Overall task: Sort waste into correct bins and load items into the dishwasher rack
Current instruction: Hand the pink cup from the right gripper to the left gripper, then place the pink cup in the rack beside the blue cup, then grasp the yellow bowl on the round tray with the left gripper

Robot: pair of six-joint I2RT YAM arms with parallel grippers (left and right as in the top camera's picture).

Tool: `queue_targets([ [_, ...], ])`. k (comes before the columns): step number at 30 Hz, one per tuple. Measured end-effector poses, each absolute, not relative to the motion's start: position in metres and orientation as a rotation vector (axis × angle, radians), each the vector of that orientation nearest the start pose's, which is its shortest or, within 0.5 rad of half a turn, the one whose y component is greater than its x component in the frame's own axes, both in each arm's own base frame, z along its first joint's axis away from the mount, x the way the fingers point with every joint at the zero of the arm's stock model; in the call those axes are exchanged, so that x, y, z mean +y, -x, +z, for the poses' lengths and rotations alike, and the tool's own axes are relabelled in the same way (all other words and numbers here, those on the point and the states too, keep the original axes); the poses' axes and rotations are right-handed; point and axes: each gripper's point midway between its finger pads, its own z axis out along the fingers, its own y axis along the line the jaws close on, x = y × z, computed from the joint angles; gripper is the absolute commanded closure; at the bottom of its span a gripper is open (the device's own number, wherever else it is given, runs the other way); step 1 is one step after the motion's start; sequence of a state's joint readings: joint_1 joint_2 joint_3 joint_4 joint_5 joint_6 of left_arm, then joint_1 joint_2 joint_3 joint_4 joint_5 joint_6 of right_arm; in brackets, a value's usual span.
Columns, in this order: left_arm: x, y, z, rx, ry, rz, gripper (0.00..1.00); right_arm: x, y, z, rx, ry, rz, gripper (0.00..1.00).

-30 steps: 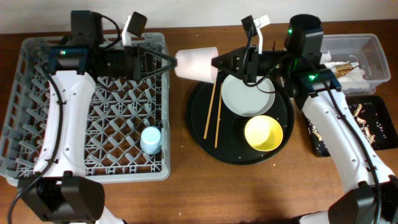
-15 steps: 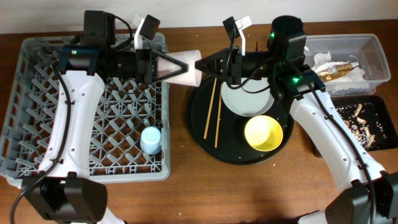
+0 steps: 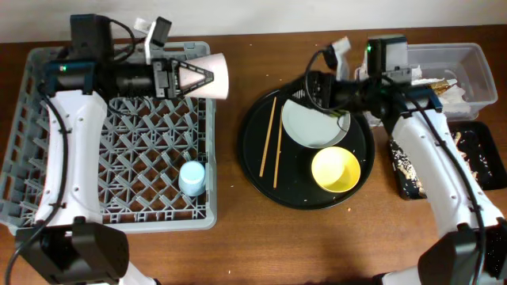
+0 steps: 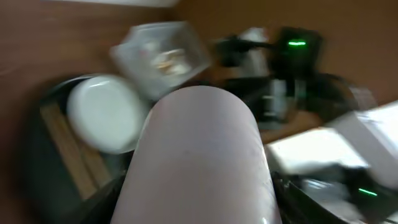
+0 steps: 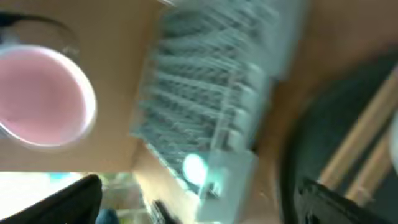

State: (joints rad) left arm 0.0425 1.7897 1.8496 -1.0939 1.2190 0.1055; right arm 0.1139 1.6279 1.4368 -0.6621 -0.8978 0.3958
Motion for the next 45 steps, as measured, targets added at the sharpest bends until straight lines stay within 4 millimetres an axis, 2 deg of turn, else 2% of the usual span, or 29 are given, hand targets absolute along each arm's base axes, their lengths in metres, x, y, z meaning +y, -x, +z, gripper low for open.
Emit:
queue_targets([
  [1,-0.136,-0.401,0.311,2.240,-0.426,-1.307,0.50,0.172,-0.387,0.241,2.442,0.050,1.254,0.01],
  [2,-0.118,-0.407,0.280,2.412,-0.339,-1.076,0.50,0.163,-0.385,0.227,2.509,0.005,1.161,0.01],
  [3,-0.108,-0.409,0.267,2.482,-0.305,-0.957,0.50,0.159,-0.384,0.221,2.534,-0.014,1.117,0.01],
  [4,-0.081,-0.410,0.241,2.628,-0.223,-0.663,0.51,0.147,-0.381,0.208,2.596,-0.052,1.010,0.01],
  [5,-0.053,-0.413,0.227,2.700,-0.168,-0.376,0.53,0.140,-0.381,0.201,2.625,-0.074,0.940,0.01],
  [8,-0.038,-0.410,0.213,2.768,-0.156,-0.103,0.53,0.129,-0.373,0.188,2.693,-0.099,0.841,0.01],
  [10,-0.045,-0.411,0.187,2.842,-0.205,-0.007,0.53,0.123,-0.370,0.183,2.722,-0.117,0.786,0.01],
  [11,-0.045,-0.411,0.185,2.849,-0.207,-0.004,0.53,0.121,-0.369,0.182,2.727,-0.123,0.773,0.01],
  [12,-0.055,-0.410,0.156,2.930,-0.257,0.024,0.53,0.120,-0.369,0.181,2.730,-0.125,0.761,0.01],
  [13,-0.061,-0.407,0.142,2.976,-0.290,0.034,0.53,0.119,-0.370,0.181,2.731,-0.127,0.757,0.01],
  [19,-0.067,-0.405,0.135,2.995,-0.314,0.039,0.53,0.117,-0.367,0.179,2.746,-0.136,0.737,0.01],
  [21,-0.066,-0.403,0.125,3.033,-0.319,0.043,0.52,0.116,-0.367,0.178,2.748,-0.138,0.730,0.01],
  [22,-0.066,-0.400,0.115,3.066,-0.323,0.047,0.46,0.116,-0.367,0.178,2.749,-0.140,0.730,0.01],
  [23,-0.065,-0.399,0.111,3.082,-0.325,0.050,0.33,0.116,-0.367,0.178,2.750,-0.138,0.729,0.01],
  [25,-0.065,-0.398,0.110,3.088,-0.321,0.051,0.08,0.115,-0.367,0.177,2.751,-0.140,0.725,0.00],
  [26,-0.065,-0.398,0.110,3.088,-0.326,0.053,0.02,0.115,-0.367,0.177,2.751,-0.141,0.725,0.02],
  [32,-0.064,-0.398,0.111,3.091,-0.308,0.061,0.01,0.115,-0.367,0.177,2.751,-0.137,0.724,0.02],
  [33,-0.065,-0.402,0.119,3.074,-0.306,0.058,0.01,0.115,-0.367,0.177,2.751,-0.137,0.724,0.01],
  [34,-0.066,-0.407,0.130,3.050,-0.304,0.054,0.01,0.115,-0.367,0.177,2.751,-0.137,0.724,0.12],
  [35,-0.072,-0.418,0.154,2.991,-0.298,0.012,0.01,0.115,-0.367,0.177,2.747,-0.115,0.717,0.19],
  [36,-0.077,-0.426,0.171,2.943,-0.295,-0.030,0.01,0.115,-0.367,0.177,2.746,-0.099,0.714,0.22],
  [38,-0.097,-0.436,0.205,2.849,-0.307,-0.182,0.01,0.102,-0.358,0.170,2.804,-0.114,0.607,0.24],
  [39,-0.105,-0.438,0.213,2.822,-0.316,-0.249,0.01,0.092,-0.349,0.168,2.855,-0.138,0.521,0.23],
  [40,-0.112,-0.436,0.215,2.816,-0.325,-0.312,0.01,0.081,-0.342,0.172,2.890,-0.163,0.428,0.24],
  [41,-0.117,-0.435,0.216,2.813,-0.332,-0.354,0.02,0.067,-0.330,0.173,2.943,-0.187,0.309,0.20],
  [44,-0.130,-0.433,0.219,2.796,-0.369,-0.432,0.05,0.050,-0.327,0.172,2.952,-0.258,0.198,0.14],
  [45,-0.146,-0.431,0.221,2.777,-0.428,-0.454,0.06,0.035,-0.328,0.172,2.944,-0.340,0.166,0.11],
])
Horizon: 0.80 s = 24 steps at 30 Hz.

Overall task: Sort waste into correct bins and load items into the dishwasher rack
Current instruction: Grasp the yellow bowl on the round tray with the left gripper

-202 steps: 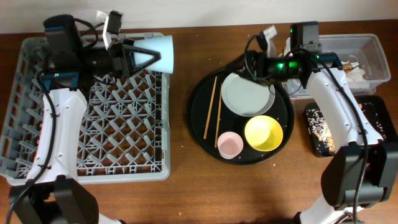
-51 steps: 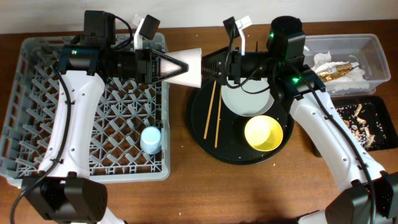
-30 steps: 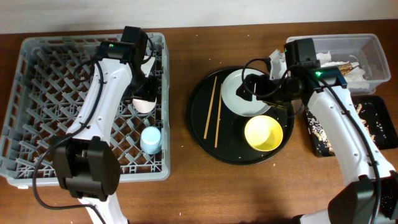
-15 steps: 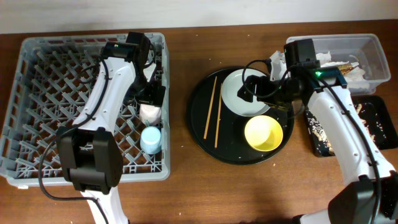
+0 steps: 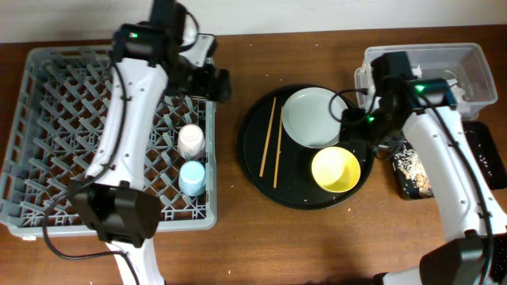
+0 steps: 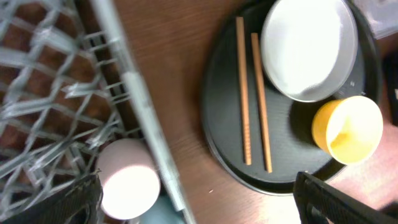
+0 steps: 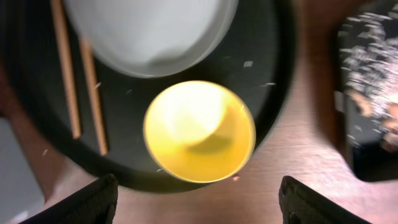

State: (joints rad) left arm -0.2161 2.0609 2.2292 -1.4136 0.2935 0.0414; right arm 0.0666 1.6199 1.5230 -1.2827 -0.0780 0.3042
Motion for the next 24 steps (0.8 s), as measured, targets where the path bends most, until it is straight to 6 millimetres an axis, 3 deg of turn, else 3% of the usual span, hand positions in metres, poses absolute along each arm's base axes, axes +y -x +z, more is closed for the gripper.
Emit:
queue_targets([
  [2,-0.191,-0.425,0.224,2.714,-0.571,-0.491,0.07,-0.003,-0.325,0.181,2.915,-0.545,0.133,0.03],
  [3,-0.224,-0.417,0.223,2.680,-0.657,-0.507,0.07,-0.035,-0.323,0.192,2.859,-0.693,0.113,0.00],
  [5,-0.281,-0.399,0.207,2.659,-0.798,-0.517,0.07,-0.068,-0.313,0.200,2.808,-0.835,0.092,0.01],
  [7,-0.317,-0.389,0.167,2.701,-0.893,-0.512,0.07,-0.085,-0.304,0.199,2.796,-0.921,0.083,0.02],
  [8,-0.338,-0.376,0.122,2.776,-0.974,-0.483,0.07,-0.085,-0.304,0.199,2.797,-0.924,0.084,0.02],
  [10,-0.355,-0.353,0.081,2.849,-1.069,-0.451,0.10,-0.085,-0.303,0.199,2.802,-0.921,0.084,0.02],
  [13,-0.371,-0.336,0.070,2.852,-1.142,-0.445,0.18,-0.085,-0.302,0.199,2.809,-0.911,0.082,0.02],
  [16,-0.373,-0.327,0.039,2.928,-1.154,-0.463,0.28,-0.085,-0.302,0.199,2.818,-0.890,0.080,0.01],
  [17,-0.374,-0.325,0.034,2.941,-1.157,-0.475,0.36,-0.085,-0.302,0.199,2.819,-0.885,0.079,0.02],
  [21,-0.378,-0.320,0.031,2.961,-1.152,-0.530,0.84,-0.085,-0.301,0.199,2.820,-0.883,0.079,0.01],
  [24,-0.378,-0.318,0.032,2.967,-1.153,-0.541,0.99,-0.085,-0.302,0.199,2.819,-0.882,0.078,0.01],
])
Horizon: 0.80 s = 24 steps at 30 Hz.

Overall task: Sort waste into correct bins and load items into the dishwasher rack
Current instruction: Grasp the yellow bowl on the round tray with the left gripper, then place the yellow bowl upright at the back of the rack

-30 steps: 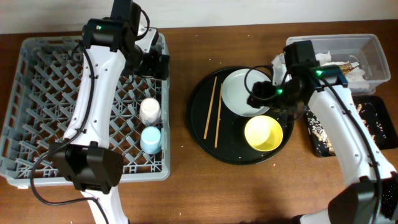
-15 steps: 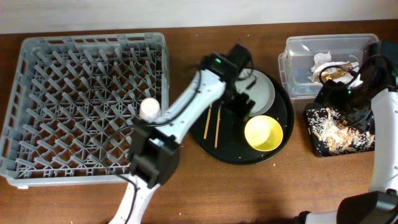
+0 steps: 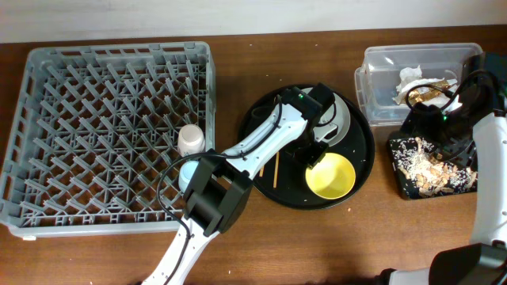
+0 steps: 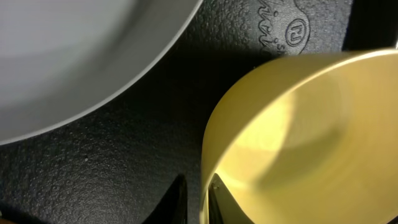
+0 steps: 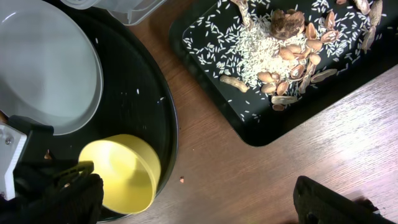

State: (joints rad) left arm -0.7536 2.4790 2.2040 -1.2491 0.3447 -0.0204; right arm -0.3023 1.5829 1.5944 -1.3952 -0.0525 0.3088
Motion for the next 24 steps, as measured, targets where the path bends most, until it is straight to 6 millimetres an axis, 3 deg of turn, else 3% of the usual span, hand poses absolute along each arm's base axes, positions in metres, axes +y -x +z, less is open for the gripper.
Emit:
queue_targets([
  [4,-0.369,-0.309,0.034,3.028,-1.158,-0.514,1.00,-0.085,-0.302,0.199,2.821,-0.872,0.076,0.02],
  [5,-0.363,-0.308,0.044,3.063,-1.152,-0.493,0.99,-0.085,-0.303,0.199,2.817,-0.870,0.075,0.01],
  [6,-0.356,-0.312,0.061,3.072,-1.140,-0.454,1.00,-0.086,-0.304,0.200,2.810,-0.868,0.073,0.02],
  [9,-0.325,-0.369,0.146,2.883,-0.983,-0.292,0.99,-0.087,-0.306,0.200,2.802,-0.864,0.072,0.01],
  [10,-0.300,-0.408,0.189,2.740,-0.835,-0.214,1.00,-0.087,-0.307,0.201,2.798,-0.859,0.071,0.02],
  [11,-0.264,-0.435,0.217,2.668,-0.696,-0.103,0.99,-0.087,-0.308,0.201,2.796,-0.858,0.071,0.02],
  [13,-0.178,-0.477,0.242,2.588,-0.444,0.253,0.99,-0.088,-0.311,0.202,2.785,-0.854,0.071,0.02],
  [15,-0.080,-0.500,0.267,2.482,-0.152,0.690,0.99,-0.089,-0.314,0.202,2.771,-0.845,0.070,0.02],
  [17,-0.019,-0.516,0.291,2.342,0.117,0.859,0.99,-0.090,-0.316,0.203,2.764,-0.836,0.069,0.02],
  [18,0.034,-0.519,0.306,2.257,0.292,0.967,1.00,-0.090,-0.317,0.203,2.762,-0.836,0.069,0.02],
  [20,0.064,-0.527,0.312,2.172,0.408,1.037,1.00,-0.090,-0.317,0.203,2.762,-0.835,0.069,0.02],
  [21,0.072,-0.532,0.304,2.152,0.432,1.090,1.00,-0.090,-0.318,0.203,2.759,-0.834,0.069,0.02],
  [24,0.059,-0.549,0.254,2.209,0.358,1.175,1.00,-0.091,-0.319,0.204,2.751,-0.832,0.068,0.02],
])
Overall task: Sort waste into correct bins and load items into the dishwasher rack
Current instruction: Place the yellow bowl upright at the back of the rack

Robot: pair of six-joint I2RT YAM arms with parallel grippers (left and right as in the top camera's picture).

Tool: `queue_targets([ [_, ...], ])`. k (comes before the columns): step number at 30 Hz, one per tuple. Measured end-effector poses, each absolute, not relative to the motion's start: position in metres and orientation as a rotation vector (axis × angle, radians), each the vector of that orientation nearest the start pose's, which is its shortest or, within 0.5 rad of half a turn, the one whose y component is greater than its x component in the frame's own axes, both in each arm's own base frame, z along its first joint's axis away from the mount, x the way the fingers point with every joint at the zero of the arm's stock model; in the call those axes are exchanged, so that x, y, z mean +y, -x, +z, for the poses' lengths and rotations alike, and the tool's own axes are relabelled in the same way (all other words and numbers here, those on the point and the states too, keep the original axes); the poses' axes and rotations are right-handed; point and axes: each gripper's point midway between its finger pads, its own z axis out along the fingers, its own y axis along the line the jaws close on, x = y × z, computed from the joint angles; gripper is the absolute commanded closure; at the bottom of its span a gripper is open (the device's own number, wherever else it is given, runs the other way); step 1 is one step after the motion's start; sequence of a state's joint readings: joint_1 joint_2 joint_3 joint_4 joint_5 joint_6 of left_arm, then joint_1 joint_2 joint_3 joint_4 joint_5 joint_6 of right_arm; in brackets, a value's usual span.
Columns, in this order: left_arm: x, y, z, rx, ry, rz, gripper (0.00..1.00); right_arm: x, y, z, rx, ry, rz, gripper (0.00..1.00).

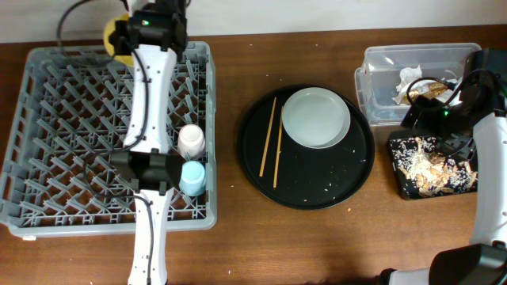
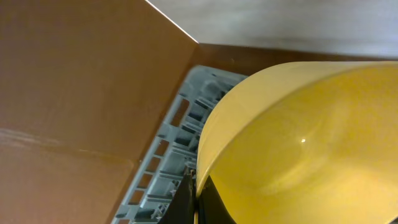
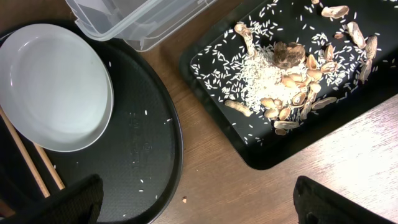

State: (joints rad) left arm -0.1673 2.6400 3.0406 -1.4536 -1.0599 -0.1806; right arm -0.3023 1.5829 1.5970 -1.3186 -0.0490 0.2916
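My left gripper (image 2: 193, 198) is shut on the rim of the yellow bowl (image 2: 298, 143). It holds the bowl (image 1: 113, 36) tilted above the far back edge of the grey dishwasher rack (image 1: 47, 134). A pink cup (image 1: 190, 140) and a blue cup (image 1: 191, 177) stand upside down in the rack near its right wall. The round black tray (image 1: 317, 178) carries a white dish (image 1: 316, 117) and two chopsticks (image 1: 270, 142). My right gripper (image 3: 199, 202) stands wide open with nothing in it, high over the table between the round tray and the black scrap tray (image 3: 292, 130).
A clear bin (image 1: 420, 59) with paper waste stands at the back right. The black rectangular tray (image 1: 432, 170) in front of it holds rice, shells and other scraps. Rice grains are scattered on the round tray, and a crumb (image 3: 185, 200) lies on the wood.
The yellow bowl has left the round black tray and now hangs in my left gripper over the rack's back edge. The right arm has not moved.
My left gripper first held the pink cup over the rack's back while the right one was at the white dish. Then the pink cup stood by the blue one. Later the left jaws were at the yellow bowl's rim, and now the bowl is at the rack.
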Motion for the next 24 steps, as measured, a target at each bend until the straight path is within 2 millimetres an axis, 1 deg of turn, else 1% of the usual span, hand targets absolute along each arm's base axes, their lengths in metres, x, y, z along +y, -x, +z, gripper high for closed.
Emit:
queue_targets([
  [1,0.050,-0.554,0.238,2.232,0.322,1.186,1.00,-0.091,-0.320,0.204,2.751,-0.831,0.068,0.02],
  [2,0.042,-0.557,0.230,2.242,0.295,1.188,0.99,-0.091,-0.320,0.204,2.750,-0.831,0.068,0.02],
  [5,0.007,-0.560,0.214,2.273,0.202,1.159,0.99,-0.091,-0.320,0.204,2.749,-0.831,0.068,0.02],
  [6,0.003,-0.559,0.206,2.295,0.173,1.167,1.00,-0.091,-0.320,0.204,2.749,-0.831,0.068,0.02],
  [8,0.004,-0.553,0.192,2.338,0.165,1.189,1.00,-0.091,-0.320,0.204,2.749,-0.831,0.068,0.02],
  [10,0.005,-0.552,0.189,2.345,0.180,1.175,1.00,-0.091,-0.320,0.204,2.749,-0.830,0.068,0.02],
  [12,0.001,-0.553,0.183,2.372,0.179,1.126,0.99,-0.091,-0.319,0.204,2.752,-0.831,0.068,0.02],
  [16,0.001,-0.553,0.180,2.378,0.183,1.123,0.99,-0.091,-0.319,0.204,2.752,-0.832,0.068,0.02],
  [18,-0.006,-0.553,0.180,2.373,0.164,1.132,1.00,-0.091,-0.319,0.204,2.752,-0.831,0.068,0.02],
  [21,-0.027,-0.548,0.181,2.354,0.069,1.198,0.99,-0.091,-0.319,0.204,2.753,-0.831,0.068,0.02],
  [22,-0.030,-0.544,0.183,2.352,0.039,1.228,1.00,-0.091,-0.319,0.204,2.753,-0.831,0.068,0.02],
  [24,-0.029,-0.539,0.185,2.353,0.006,1.284,1.00,-0.091,-0.319,0.204,2.753,-0.832,0.068,0.02],
])
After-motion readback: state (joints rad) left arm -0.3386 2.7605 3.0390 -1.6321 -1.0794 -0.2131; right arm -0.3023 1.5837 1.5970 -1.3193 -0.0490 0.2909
